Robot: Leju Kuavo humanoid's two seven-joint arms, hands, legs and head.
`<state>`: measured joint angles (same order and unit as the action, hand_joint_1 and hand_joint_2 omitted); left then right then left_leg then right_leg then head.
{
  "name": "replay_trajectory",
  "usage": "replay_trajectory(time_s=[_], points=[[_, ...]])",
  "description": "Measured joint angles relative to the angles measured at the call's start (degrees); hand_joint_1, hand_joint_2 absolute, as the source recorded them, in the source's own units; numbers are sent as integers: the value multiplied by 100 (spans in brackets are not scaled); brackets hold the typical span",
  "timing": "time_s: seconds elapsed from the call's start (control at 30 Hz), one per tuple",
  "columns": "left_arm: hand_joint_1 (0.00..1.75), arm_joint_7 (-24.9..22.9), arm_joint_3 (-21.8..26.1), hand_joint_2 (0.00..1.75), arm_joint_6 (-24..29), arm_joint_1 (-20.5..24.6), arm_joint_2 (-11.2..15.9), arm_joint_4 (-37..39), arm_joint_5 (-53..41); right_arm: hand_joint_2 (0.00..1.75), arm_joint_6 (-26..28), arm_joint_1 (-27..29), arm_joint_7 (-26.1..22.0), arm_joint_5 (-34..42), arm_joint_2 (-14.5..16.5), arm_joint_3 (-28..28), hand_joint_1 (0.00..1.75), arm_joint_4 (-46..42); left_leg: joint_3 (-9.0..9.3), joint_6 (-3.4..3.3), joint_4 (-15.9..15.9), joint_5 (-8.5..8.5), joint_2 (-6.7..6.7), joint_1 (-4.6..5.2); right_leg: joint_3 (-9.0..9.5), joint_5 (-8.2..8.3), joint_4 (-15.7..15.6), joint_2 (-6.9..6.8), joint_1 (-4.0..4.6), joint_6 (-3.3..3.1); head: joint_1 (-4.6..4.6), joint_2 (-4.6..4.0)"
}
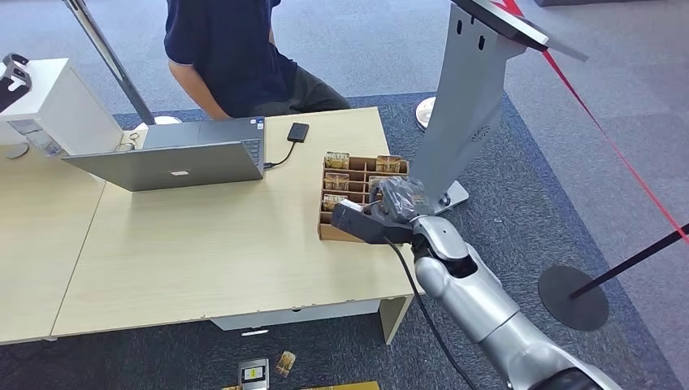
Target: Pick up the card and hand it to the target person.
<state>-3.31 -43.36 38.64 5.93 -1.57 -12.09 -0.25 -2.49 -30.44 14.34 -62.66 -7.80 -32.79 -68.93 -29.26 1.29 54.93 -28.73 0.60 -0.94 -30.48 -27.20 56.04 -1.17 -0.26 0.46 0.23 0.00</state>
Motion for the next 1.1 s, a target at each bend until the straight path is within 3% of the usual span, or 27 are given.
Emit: replay_trajectory(time_s=[0.43,0.67,0.83,1.1], points=[[0,17,0,0,28,-9,-1,0,85,175,-343,-62,-100,684,-223,12,174,-1081,-1,0,0,0,0,0,0,0,0,0,0,0,-1,0],[0,44,0,0,28,-18,-1,0,75,175,-277,-77,-477,1982,-190,36,175,-1319,-5,0,-1,0,-1,0,1,0,0,0,0,0,0,0],[0,-3,-6,0,15,36,-4,-4,3,175,-70,-254,-1005,2869,115,-51,175,-961,-8,1,-2,1,-1,-1,1,0,2,0,1,0,0,0],[0,-70,-65,0,-16,187,-15,-36,-107,175,64,-723,-1532,3206,824,-386,175,247,-11,0,-3,4,-5,-2,-1,0,4,-2,2,0,0,0]])
